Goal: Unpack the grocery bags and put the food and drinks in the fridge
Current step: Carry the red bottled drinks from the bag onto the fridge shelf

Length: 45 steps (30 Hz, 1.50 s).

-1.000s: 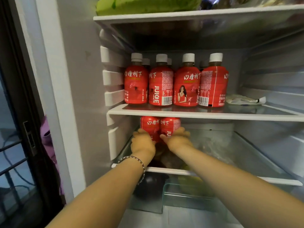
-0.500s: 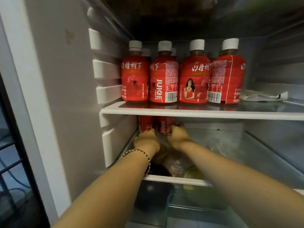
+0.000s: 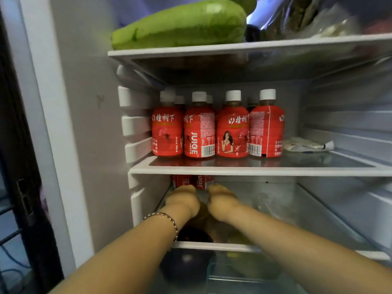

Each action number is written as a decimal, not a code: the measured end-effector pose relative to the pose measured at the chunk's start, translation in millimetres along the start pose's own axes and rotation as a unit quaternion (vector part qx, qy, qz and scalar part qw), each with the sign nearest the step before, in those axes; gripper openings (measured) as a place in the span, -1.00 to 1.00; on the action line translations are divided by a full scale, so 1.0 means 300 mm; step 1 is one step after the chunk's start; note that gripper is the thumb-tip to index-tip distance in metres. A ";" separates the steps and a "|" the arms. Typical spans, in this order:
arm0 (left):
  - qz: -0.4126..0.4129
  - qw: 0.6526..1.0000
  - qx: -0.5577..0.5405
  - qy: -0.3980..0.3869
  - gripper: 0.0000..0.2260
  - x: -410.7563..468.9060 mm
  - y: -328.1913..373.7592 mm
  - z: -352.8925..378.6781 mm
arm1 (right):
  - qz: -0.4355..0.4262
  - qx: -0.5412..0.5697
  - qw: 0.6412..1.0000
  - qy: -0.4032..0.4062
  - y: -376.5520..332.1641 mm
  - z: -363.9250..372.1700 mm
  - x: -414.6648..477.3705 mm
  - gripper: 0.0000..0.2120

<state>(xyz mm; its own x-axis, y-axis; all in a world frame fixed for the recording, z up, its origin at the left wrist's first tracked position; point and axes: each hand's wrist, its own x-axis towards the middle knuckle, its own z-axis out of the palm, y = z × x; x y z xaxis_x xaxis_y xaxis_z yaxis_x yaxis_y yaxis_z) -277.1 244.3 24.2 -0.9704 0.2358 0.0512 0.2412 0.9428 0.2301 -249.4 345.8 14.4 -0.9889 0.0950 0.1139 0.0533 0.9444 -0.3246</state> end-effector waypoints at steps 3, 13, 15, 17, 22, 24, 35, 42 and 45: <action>0.054 0.998 0.006 0.016 -0.74 -0.083 0.023 -0.042 | -0.092 -0.126 0.988 0.005 -0.043 -0.076 -0.190 -0.74; 0.151 0.988 -0.005 0.009 -0.81 -0.298 0.099 -0.196 | -0.003 0.018 0.932 0.361 0.019 -0.526 -0.389 -0.70; 0.195 0.976 -0.030 0.087 -0.75 -0.352 0.119 -0.221 | 0.081 0.064 0.946 0.306 0.068 -0.542 -0.337 -0.37; 0.221 0.954 -0.048 0.198 -0.73 -0.389 0.142 -0.245 | 0.133 0.112 0.958 0.227 0.084 -0.528 -0.294 -0.04; 0.131 0.928 -0.145 0.316 -0.61 -0.311 0.170 -0.320 | 0.166 0.152 0.944 0.241 0.006 -0.483 -0.208 0.35; 0.096 0.949 -0.176 0.243 -0.51 -0.277 0.193 -0.327 | 0.191 0.147 0.939 0.244 -0.016 -0.478 -0.182 0.37; 0.098 0.961 -0.118 0.231 -0.50 -0.257 0.220 -0.306 | 0.175 0.190 0.929 0.263 0.033 -0.454 -0.117 0.36; 0.098 0.977 -0.050 0.184 -0.69 -0.322 0.208 -0.366 | 0.163 0.215 0.941 0.205 0.067 -0.501 -0.207 -0.03; 0.166 0.966 -0.012 0.196 -0.73 -0.404 0.212 -0.389 | 0.134 0.158 0.955 0.212 0.064 -0.529 -0.337 -0.72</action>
<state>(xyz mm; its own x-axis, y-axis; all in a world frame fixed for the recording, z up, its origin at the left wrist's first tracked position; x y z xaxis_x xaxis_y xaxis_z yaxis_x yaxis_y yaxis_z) -144.8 248.3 146.1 -0.7689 0.4122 0.4888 0.5438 0.8236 0.1611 -126.3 404.2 145.8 -0.7968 0.5020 0.3362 0.1859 0.7331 -0.6542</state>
